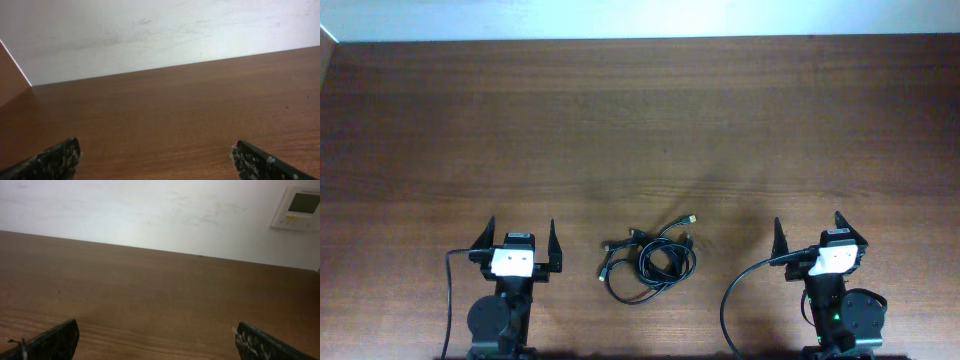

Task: Untangle cables

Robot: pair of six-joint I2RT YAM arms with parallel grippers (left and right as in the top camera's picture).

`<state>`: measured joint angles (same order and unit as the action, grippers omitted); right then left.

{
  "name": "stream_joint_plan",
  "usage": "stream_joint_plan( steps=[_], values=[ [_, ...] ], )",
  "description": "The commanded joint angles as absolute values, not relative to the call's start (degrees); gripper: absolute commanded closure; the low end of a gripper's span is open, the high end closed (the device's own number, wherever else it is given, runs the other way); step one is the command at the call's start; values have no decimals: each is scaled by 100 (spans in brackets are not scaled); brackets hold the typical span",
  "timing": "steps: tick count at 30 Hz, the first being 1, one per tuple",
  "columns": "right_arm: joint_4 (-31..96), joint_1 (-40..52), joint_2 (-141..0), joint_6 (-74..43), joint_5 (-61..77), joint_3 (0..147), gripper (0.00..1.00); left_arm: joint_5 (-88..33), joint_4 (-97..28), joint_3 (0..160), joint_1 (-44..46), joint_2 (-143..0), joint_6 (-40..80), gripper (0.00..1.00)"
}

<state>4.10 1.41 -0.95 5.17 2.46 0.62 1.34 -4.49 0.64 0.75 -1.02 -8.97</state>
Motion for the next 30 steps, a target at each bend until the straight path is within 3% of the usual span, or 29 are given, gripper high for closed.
stream_joint_plan(
  steps=[1, 16, 23, 30],
  values=[
    [429, 110, -64, 556, 338, 32, 1, 123, -478, 51, 102, -132, -886, 1],
    [429, 110, -64, 556, 338, 32, 1, 128, -510, 84, 102, -132, -888, 1],
    [429, 110, -64, 556, 340, 32, 1, -285, -2285, 1253, 102, -134, -860, 1],
    [429, 110, -64, 556, 340, 32, 1, -843, -2952, 2443, 102, -1138, -862, 1]
  ],
)
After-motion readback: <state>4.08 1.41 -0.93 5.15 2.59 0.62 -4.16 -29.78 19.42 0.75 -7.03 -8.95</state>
